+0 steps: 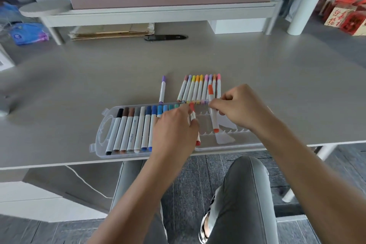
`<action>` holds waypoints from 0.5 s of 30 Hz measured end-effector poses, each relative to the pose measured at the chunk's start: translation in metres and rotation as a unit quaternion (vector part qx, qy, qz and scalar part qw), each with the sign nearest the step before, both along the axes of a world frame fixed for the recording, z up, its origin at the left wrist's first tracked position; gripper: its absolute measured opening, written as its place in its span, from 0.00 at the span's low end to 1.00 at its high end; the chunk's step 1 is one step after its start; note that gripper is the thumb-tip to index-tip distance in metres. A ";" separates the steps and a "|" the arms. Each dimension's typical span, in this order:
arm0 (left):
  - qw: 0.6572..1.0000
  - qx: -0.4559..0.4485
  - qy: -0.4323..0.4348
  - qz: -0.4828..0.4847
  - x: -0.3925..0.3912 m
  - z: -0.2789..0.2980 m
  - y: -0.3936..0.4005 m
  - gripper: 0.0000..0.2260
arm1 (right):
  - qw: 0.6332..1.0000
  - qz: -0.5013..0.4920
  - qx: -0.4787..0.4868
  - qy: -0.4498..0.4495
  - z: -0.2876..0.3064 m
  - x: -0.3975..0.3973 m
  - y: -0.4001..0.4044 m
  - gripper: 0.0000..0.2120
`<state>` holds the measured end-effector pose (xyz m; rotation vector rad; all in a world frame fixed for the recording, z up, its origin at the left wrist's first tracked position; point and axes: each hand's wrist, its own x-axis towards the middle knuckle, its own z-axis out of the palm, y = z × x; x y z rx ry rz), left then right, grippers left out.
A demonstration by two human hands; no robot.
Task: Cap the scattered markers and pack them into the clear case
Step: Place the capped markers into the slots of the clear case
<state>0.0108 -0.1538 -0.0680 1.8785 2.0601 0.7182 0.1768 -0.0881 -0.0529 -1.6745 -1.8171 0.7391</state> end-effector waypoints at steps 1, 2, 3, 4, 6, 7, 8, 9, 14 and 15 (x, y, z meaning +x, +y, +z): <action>1.000 0.008 0.003 -0.002 0.000 -0.001 -0.002 0.10 | 1.000 0.003 -0.009 -0.006 0.001 -0.001 -0.002 0.21; 1.000 0.019 0.008 -0.003 -0.001 -0.003 -0.003 0.11 | 1.000 0.009 -0.015 -0.012 0.002 -0.002 -0.004 0.20; 1.000 0.030 0.010 -0.003 -0.001 -0.005 -0.004 0.11 | 0.999 0.017 -0.021 -0.017 0.003 -0.003 -0.006 0.20; 0.999 0.038 0.012 -0.003 -0.002 -0.007 -0.005 0.12 | 0.999 0.026 -0.026 -0.019 0.003 -0.004 -0.008 0.19; 0.999 0.047 0.021 -0.008 -0.002 -0.010 -0.006 0.13 | 0.999 0.034 -0.033 -0.025 0.002 -0.006 -0.010 0.18; 0.998 0.052 0.033 -0.014 -0.001 -0.012 -0.006 0.13 | 0.998 0.033 -0.035 -0.029 0.002 -0.006 -0.011 0.18; 0.997 0.057 0.047 -0.018 0.000 -0.014 -0.006 0.13 | 0.998 0.030 -0.035 -0.031 0.001 -0.006 -0.011 0.18; 0.996 0.063 0.058 -0.022 0.001 -0.015 -0.007 0.12 | 0.999 0.027 -0.035 -0.032 0.001 -0.005 -0.011 0.18; 0.991 0.071 0.108 -0.047 -0.006 -0.018 -0.007 0.12 | 0.998 0.025 -0.034 -0.040 -0.002 -0.007 -0.015 0.17; 0.989 0.068 0.117 -0.057 -0.009 -0.017 -0.007 0.13 | 0.998 0.030 -0.034 -0.042 -0.003 -0.009 -0.016 0.17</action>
